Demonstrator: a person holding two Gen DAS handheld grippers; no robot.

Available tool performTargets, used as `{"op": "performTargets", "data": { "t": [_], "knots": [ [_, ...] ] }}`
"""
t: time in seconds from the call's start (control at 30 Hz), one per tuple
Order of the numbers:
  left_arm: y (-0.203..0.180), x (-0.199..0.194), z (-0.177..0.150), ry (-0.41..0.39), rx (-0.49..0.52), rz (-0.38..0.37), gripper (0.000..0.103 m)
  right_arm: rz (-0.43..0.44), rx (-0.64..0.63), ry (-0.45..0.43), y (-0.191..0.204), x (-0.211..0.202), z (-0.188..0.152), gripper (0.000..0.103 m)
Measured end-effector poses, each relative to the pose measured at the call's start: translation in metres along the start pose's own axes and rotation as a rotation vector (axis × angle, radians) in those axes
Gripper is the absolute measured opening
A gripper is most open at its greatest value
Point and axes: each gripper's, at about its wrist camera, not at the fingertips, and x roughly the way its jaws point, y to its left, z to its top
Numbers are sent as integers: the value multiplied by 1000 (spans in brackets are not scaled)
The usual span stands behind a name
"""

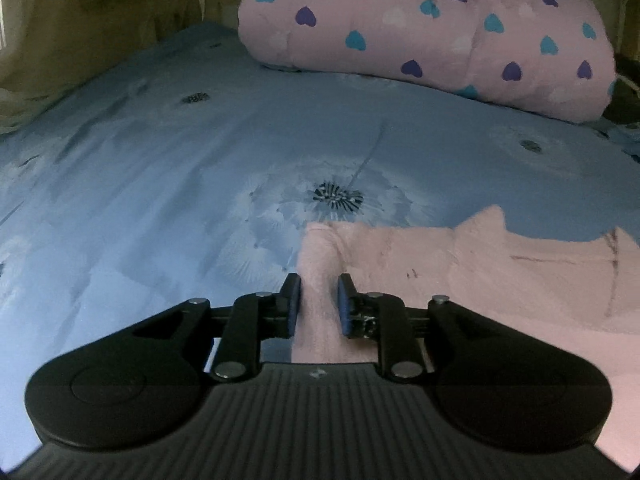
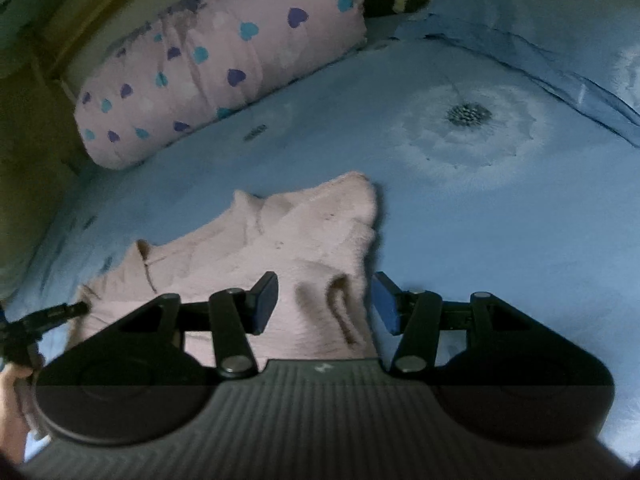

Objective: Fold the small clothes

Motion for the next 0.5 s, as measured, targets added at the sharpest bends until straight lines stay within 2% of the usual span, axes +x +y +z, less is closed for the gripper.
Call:
{"op": "performTargets", "data": {
  "t": [0.07, 0.17, 0.2, 0.23, 0.27, 0.33, 0.43, 0.5],
  "knots": [
    [1, -18, -4, 9, -16, -12, 29, -1, -67, -20, 8, 3, -1, 54],
    [4, -40, -10, 37, -82, -68, 37, -2, -178, -40, 21, 11, -6, 54],
    [4, -46, -14, 40, -105, -88, 37, 0, -197, -26, 22, 15, -7, 46],
    [3, -51, -18, 41, -119, -110, 38, 2, -214, -6, 24, 19, -8, 20],
    [2, -53, -22, 41, -129, -125, 39, -3, -229, 11, 27, 23, -10, 15],
    [-2, -53, -33, 38, -123, -144, 39, -10, -261, -12, 33, 21, -12, 14],
    [-8, -46, -40, 35, -82, -132, 41, 32, -254, -137, 42, -3, -5, 13],
    [-10, -44, -41, 24, -59, -128, 48, 6, -229, -207, 41, -12, 2, 13]
  ]
}}
